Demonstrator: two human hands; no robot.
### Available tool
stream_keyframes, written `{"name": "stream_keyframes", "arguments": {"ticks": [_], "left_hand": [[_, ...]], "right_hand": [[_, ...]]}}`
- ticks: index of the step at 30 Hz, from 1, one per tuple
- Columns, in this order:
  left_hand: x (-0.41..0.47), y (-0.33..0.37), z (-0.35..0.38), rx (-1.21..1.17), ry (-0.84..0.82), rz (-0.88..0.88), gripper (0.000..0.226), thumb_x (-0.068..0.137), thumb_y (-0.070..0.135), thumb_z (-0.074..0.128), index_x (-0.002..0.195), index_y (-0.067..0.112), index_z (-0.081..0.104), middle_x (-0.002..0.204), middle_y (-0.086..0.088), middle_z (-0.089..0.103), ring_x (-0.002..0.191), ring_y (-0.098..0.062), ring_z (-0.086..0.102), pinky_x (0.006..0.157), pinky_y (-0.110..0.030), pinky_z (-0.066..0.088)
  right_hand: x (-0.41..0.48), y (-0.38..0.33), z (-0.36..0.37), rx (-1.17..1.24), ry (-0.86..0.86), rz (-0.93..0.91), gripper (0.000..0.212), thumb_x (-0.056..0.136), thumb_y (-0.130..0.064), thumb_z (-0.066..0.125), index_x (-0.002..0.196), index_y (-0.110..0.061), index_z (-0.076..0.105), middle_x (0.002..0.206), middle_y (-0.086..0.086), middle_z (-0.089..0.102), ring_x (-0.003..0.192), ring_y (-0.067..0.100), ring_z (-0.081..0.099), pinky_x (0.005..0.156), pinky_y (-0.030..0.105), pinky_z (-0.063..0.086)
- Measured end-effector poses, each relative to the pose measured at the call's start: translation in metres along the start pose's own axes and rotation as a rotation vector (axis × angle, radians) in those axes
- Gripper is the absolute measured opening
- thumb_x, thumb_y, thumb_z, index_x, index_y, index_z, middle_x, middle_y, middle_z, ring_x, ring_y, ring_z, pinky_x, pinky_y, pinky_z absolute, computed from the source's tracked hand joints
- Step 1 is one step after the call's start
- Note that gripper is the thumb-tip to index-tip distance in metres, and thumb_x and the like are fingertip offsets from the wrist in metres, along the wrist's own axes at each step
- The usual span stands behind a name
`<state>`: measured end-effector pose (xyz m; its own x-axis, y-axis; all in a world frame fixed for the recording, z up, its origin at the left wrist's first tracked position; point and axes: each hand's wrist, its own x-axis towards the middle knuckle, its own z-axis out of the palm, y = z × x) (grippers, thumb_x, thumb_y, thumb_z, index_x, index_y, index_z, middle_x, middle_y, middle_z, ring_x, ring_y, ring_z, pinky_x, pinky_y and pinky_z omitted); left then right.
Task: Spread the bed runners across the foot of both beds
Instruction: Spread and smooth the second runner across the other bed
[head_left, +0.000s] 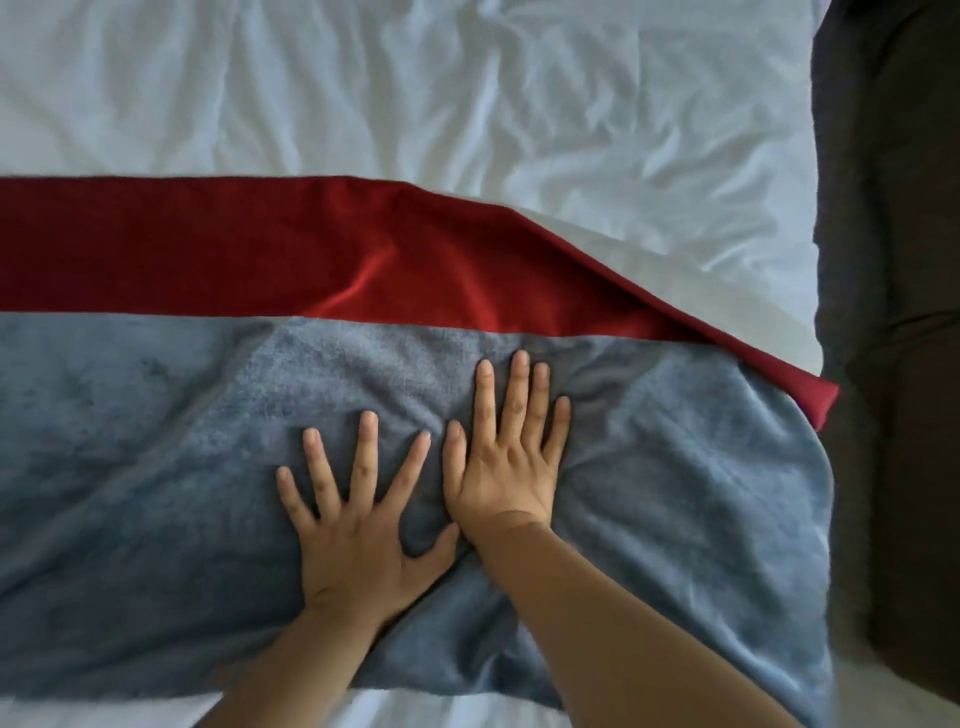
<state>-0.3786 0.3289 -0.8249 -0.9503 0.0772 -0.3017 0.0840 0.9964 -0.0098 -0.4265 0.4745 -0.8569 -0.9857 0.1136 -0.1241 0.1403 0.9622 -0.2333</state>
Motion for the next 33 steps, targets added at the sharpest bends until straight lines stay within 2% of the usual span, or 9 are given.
{"name": "stream_keyframes", "arguments": {"ticks": [5, 9, 12, 18, 21, 23, 25, 29, 33], "left_hand": [[-0.003, 0.053, -0.006, -0.034, 0.05, -0.003, 0.092, 0.081, 0.085, 0.035, 0.161, 0.044, 0.014, 0.173, -0.001, 0.001, 0.156, -0.046, -0.007, 0.115, -0.078, 0.005], [0.019, 0.119, -0.01, -0.063, 0.09, 0.092, 0.088, 0.085, 0.082, 0.033, 0.161, 0.044, 0.01, 0.173, 0.0, -0.001, 0.156, -0.046, -0.008, 0.113, -0.08, 0.005], [0.043, 0.168, -0.011, -0.066, 0.133, 0.157, 0.085, 0.087, 0.086, 0.023, 0.161, 0.046, 0.012, 0.173, 0.002, -0.001, 0.156, -0.044, -0.007, 0.111, -0.083, 0.002], [0.068, 0.233, -0.02, -0.059, 0.179, 0.159, 0.088, 0.084, 0.091, 0.024, 0.16, 0.049, 0.012, 0.173, 0.005, -0.002, 0.156, -0.045, -0.01, 0.11, -0.083, 0.0], [0.073, 0.25, -0.02, -0.076, 0.19, 0.148, 0.088, 0.083, 0.089, 0.03, 0.16, 0.048, 0.015, 0.173, 0.005, 0.001, 0.155, -0.046, -0.008, 0.111, -0.083, 0.0], [0.074, 0.253, -0.016, -0.069, 0.208, 0.146, 0.088, 0.082, 0.086, 0.034, 0.16, 0.047, 0.017, 0.173, 0.005, 0.002, 0.156, -0.046, -0.007, 0.111, -0.082, 0.0], [0.075, 0.252, -0.01, -0.064, 0.227, 0.147, 0.088, 0.082, 0.084, 0.036, 0.16, 0.047, 0.018, 0.173, 0.005, 0.002, 0.156, -0.046, -0.007, 0.112, -0.082, -0.001], [0.079, 0.248, -0.001, -0.065, 0.247, 0.164, 0.086, 0.083, 0.082, 0.036, 0.16, 0.048, 0.016, 0.173, 0.006, 0.004, 0.156, -0.046, -0.005, 0.113, -0.081, -0.002], [0.084, 0.246, 0.007, -0.063, 0.255, 0.169, 0.088, 0.082, 0.083, 0.035, 0.16, 0.048, 0.014, 0.173, 0.005, 0.006, 0.156, -0.047, -0.003, 0.112, -0.081, -0.003]], "right_hand": [[0.014, 0.059, -0.045, 0.132, -0.046, -0.376, 0.059, 0.106, -0.043, 0.031, 0.161, -0.024, 0.022, 0.17, 0.005, 0.009, 0.157, 0.021, 0.003, 0.126, 0.043, -0.002], [0.044, 0.159, -0.081, 0.038, 0.036, -0.192, 0.059, 0.103, -0.053, 0.035, 0.158, -0.031, 0.03, 0.162, 0.004, 0.036, 0.147, 0.026, 0.035, 0.123, 0.044, 0.019], [0.066, 0.214, -0.1, -0.013, -0.006, -0.051, 0.052, 0.102, -0.057, 0.032, 0.142, -0.03, 0.052, 0.123, 0.005, 0.069, 0.107, 0.03, 0.066, 0.082, 0.04, 0.05], [0.086, 0.247, -0.115, 0.072, 0.189, -0.164, 0.034, 0.104, -0.041, 0.04, 0.116, -0.022, 0.065, 0.088, 0.004, 0.071, 0.072, 0.032, 0.067, 0.055, 0.033, 0.04], [0.111, 0.259, -0.133, 0.129, 0.313, -0.178, 0.031, 0.099, -0.03, 0.046, 0.123, -0.02, 0.064, 0.105, 0.005, 0.073, 0.095, 0.034, 0.067, 0.08, 0.044, 0.05], [0.146, 0.269, -0.143, 0.048, 0.302, -0.023, 0.042, 0.095, -0.033, 0.047, 0.135, -0.026, 0.057, 0.14, 0.005, 0.059, 0.136, 0.035, 0.046, 0.119, 0.051, 0.023], [0.182, 0.28, -0.149, -0.038, 0.082, 0.209, 0.048, 0.094, -0.041, 0.046, 0.142, -0.038, 0.048, 0.163, 0.004, 0.029, 0.152, 0.041, 0.015, 0.121, 0.055, -0.004], [0.195, 0.282, -0.143, 0.171, -0.147, 0.089, 0.055, 0.103, -0.028, 0.034, 0.156, -0.036, 0.027, 0.163, 0.0, 0.029, 0.144, 0.034, 0.033, 0.114, 0.052, 0.035], [0.133, 0.273, -0.111, 0.226, -0.128, -0.028, 0.058, 0.107, -0.037, 0.025, 0.162, -0.031, 0.008, 0.171, 0.002, 0.001, 0.157, 0.029, -0.002, 0.126, 0.05, 0.01]]}}
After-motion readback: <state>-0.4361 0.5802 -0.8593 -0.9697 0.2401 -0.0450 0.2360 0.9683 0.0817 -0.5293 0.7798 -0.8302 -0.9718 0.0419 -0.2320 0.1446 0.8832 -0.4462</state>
